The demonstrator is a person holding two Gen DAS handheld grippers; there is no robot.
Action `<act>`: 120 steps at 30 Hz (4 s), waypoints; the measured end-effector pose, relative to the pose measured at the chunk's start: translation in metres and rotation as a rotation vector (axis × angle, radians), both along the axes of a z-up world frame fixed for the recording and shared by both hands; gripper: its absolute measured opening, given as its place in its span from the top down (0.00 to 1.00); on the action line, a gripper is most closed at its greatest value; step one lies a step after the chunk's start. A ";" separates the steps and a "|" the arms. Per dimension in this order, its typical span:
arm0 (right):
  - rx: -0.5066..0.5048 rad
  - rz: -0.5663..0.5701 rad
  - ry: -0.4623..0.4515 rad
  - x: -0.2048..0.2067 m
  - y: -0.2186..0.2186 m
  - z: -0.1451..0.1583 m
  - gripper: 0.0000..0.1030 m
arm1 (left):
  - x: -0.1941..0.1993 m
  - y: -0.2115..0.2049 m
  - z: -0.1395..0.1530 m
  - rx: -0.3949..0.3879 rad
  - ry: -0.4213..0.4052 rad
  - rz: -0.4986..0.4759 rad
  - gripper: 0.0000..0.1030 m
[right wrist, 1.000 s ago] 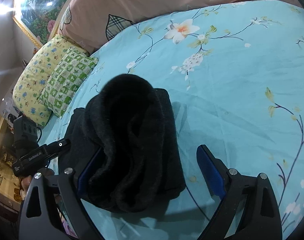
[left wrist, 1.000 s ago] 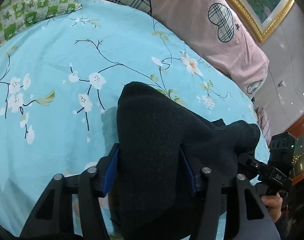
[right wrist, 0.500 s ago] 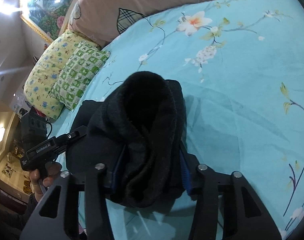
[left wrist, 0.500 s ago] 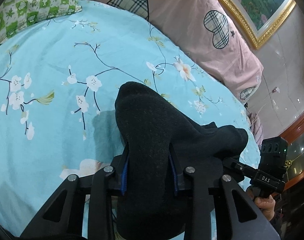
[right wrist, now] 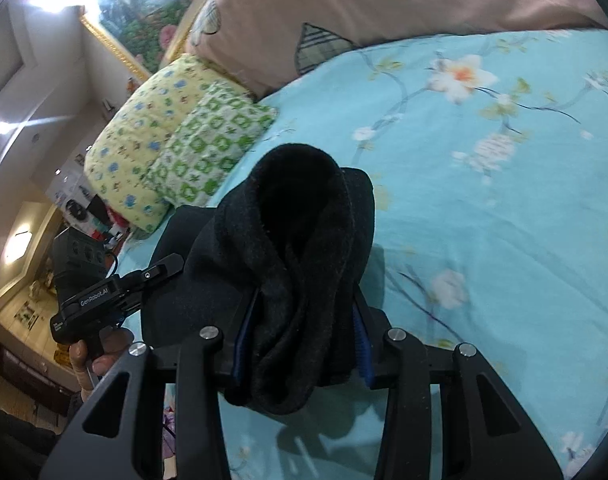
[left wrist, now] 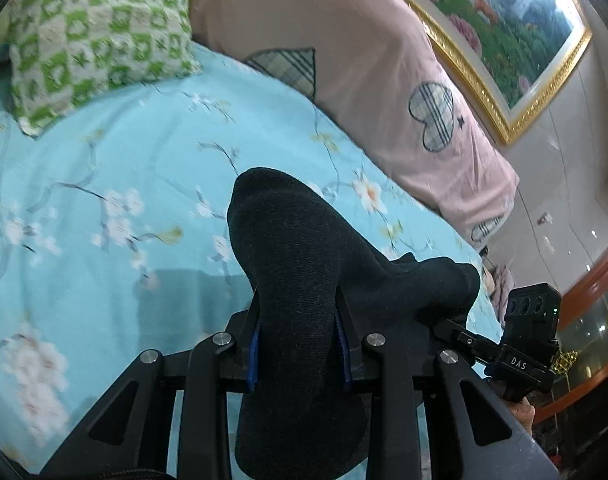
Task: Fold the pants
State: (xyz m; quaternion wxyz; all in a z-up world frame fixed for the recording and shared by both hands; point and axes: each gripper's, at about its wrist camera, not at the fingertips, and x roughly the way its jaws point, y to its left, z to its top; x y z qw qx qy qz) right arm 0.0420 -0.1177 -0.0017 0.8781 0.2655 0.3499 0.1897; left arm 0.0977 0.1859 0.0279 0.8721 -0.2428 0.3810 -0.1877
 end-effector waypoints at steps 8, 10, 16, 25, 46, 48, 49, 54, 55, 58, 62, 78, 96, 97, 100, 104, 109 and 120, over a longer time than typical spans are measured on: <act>-0.020 0.083 -0.024 0.039 0.038 0.014 0.58 | 0.007 0.049 0.003 0.015 -0.015 0.083 0.72; -0.026 0.096 -0.023 0.050 0.045 0.014 0.58 | 0.015 0.056 0.000 0.021 -0.010 0.100 0.72; -0.032 0.132 -0.004 0.088 0.062 0.009 0.58 | 0.032 0.077 -0.011 0.031 0.007 0.140 0.72; -0.053 0.130 0.045 0.118 0.064 -0.019 0.46 | 0.044 0.086 -0.042 0.047 0.061 0.153 0.66; -0.052 0.056 -0.014 0.095 0.036 -0.012 0.24 | -0.003 0.074 -0.020 0.260 0.025 0.241 0.27; -0.062 0.050 -0.027 0.088 0.035 -0.008 0.24 | -0.012 0.069 -0.014 0.294 0.006 0.236 0.24; -0.070 0.051 -0.032 0.085 0.036 -0.007 0.24 | -0.015 0.066 -0.012 0.311 0.002 0.235 0.23; -0.136 0.066 -0.062 0.071 0.046 0.004 0.23 | -0.031 0.050 -0.004 0.394 -0.021 0.240 0.22; -0.146 0.071 -0.069 0.069 0.048 0.005 0.22 | -0.034 0.047 -0.003 0.409 -0.025 0.242 0.22; -0.192 0.093 -0.094 0.060 0.058 0.012 0.21 | -0.040 0.041 -0.003 0.440 -0.020 0.245 0.22; -0.296 0.117 -0.132 0.048 0.076 0.020 0.18 | -0.048 0.035 -0.005 0.466 -0.011 0.250 0.21; -0.489 0.194 -0.183 0.022 0.114 0.022 0.08 | -0.065 0.019 -0.004 0.611 -0.021 0.311 0.18; -0.492 0.171 -0.184 0.017 0.121 0.002 0.06 | -0.067 0.007 -0.023 0.665 0.000 0.303 0.16; -0.490 0.169 -0.191 0.016 0.121 0.001 0.06 | -0.067 0.008 -0.023 0.664 0.000 0.304 0.16; -0.493 0.156 -0.221 0.011 0.122 0.001 0.06 | -0.067 0.008 -0.024 0.661 0.002 0.313 0.16; -0.485 0.168 -0.221 0.010 0.126 -0.004 0.04 | -0.066 0.008 -0.028 0.664 0.006 0.314 0.16; -0.508 0.181 -0.211 0.011 0.131 -0.010 0.04 | -0.064 0.008 -0.034 0.659 0.023 0.311 0.16; -0.501 0.191 -0.190 0.017 0.133 -0.018 0.03 | -0.063 0.006 -0.038 0.671 0.029 0.319 0.15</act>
